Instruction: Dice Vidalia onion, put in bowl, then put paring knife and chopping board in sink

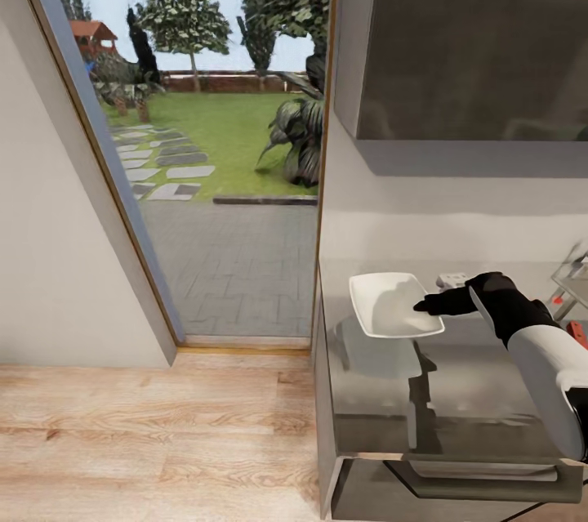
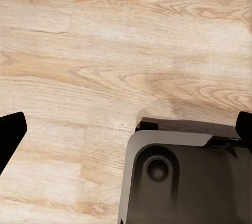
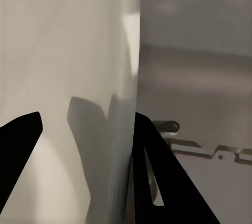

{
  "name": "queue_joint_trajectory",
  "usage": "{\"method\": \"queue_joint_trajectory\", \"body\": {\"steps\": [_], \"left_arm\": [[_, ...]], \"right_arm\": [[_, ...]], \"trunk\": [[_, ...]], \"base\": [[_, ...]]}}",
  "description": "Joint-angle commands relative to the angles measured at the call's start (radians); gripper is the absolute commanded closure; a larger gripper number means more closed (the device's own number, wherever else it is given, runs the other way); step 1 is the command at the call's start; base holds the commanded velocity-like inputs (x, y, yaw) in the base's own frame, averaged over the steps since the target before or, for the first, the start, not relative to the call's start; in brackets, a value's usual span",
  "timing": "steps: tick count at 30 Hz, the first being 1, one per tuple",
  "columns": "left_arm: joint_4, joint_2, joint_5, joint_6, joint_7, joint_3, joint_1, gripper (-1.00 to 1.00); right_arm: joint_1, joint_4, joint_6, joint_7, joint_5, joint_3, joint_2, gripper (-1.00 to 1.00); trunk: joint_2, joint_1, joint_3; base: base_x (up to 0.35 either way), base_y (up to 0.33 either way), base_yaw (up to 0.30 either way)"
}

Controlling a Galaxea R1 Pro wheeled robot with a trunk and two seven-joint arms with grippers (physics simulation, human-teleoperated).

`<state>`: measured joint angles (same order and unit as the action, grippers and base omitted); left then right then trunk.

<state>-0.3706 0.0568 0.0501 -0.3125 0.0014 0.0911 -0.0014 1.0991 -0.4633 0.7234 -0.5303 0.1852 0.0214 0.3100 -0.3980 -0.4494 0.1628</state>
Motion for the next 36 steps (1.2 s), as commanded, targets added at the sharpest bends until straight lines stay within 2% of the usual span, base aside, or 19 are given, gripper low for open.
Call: {"method": "queue_joint_trajectory", "body": {"steps": [1,13,36], "left_arm": [[-0.001,0.0,0.005,-0.002,0.0,-0.001,0.0,-1.0],[-0.001,0.0,0.005,-0.002,0.0,-0.001,0.0,-1.0],[-0.001,0.0,0.005,-0.002,0.0,-0.001,0.0,-1.0]], "right_arm": [[0.001,-0.001,0.003,-0.008,0.008,0.002,0.0,1.0],[0.001,0.001,0.063,-0.008,-0.003,-0.001,-0.004,1.0],[0.001,-0.003,0.071,-0.008,-0.018,-0.001,-0.005,1.0]], "trunk": [[-0.002,-0.001,0.002],[-0.002,-0.001,0.002],[-0.002,-0.001,0.002]], "base": [[0.0,0.0,0.0],[0.0,0.0,0.0],[0.0,0.0,0.0]]}}
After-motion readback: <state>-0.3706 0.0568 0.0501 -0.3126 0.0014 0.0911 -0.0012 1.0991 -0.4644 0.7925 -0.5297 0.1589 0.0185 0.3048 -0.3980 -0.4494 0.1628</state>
